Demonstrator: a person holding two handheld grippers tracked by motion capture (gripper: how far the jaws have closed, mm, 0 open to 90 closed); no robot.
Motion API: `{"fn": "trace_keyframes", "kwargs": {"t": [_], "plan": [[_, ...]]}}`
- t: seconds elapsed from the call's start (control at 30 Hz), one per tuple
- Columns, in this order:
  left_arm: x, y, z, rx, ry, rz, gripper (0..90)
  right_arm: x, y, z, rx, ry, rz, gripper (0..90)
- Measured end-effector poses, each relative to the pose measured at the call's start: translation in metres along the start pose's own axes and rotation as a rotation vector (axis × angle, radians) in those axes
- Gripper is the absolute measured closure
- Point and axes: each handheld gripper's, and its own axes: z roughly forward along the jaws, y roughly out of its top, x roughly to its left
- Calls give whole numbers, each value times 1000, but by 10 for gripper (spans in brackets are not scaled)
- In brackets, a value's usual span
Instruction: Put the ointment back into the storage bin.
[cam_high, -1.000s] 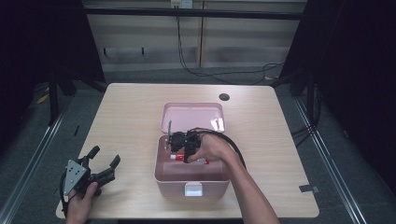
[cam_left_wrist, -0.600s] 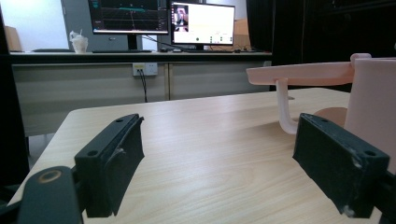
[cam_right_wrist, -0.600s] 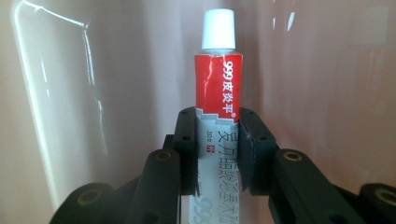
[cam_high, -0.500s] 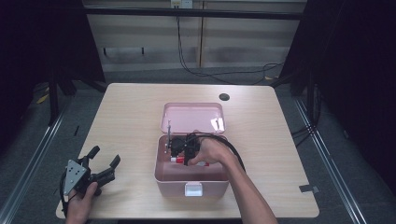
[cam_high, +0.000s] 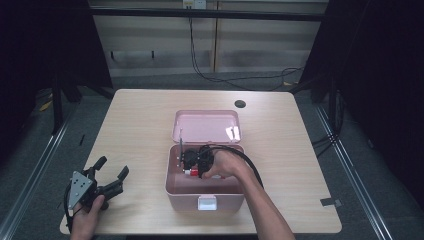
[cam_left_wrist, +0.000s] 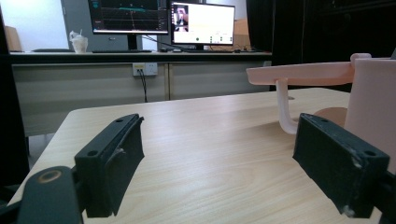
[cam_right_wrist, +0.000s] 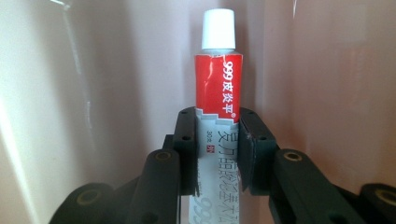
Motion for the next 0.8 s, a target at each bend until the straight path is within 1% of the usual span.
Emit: {"fn": "trace_keyframes", "kwargs": {"t": [0.1,0.17,0.23,0.3,0.37,0.4,0.47,0.5,0.63,0.73,0.8], "plan": [[0,0,0,0,0,0,157,0,0,2,3,-6,1,714],[0,0,0,1,0,1,157,1,0,4,20,-17,3,713],[0,0,0,0,0,0,157,1,0,5,22,-24,-2,713],[0,0,0,0,0,0,157,1,0,5,20,-21,-2,712],[0,0,0,1,0,1,157,1,0,5,31,-30,-7,711],[0,0,0,1,0,0,157,2,0,6,27,-22,-1,712],[0,0,0,1,0,1,157,2,0,7,21,-23,-2,712],[0,0,0,0,0,0,157,2,0,6,27,-21,-4,712],[0,0,0,1,0,1,157,2,0,7,28,-31,-11,712],[0,0,0,0,0,1,157,2,0,6,40,-37,-4,711],[0,0,0,1,0,0,157,3,0,6,45,-46,-8,711]]}}
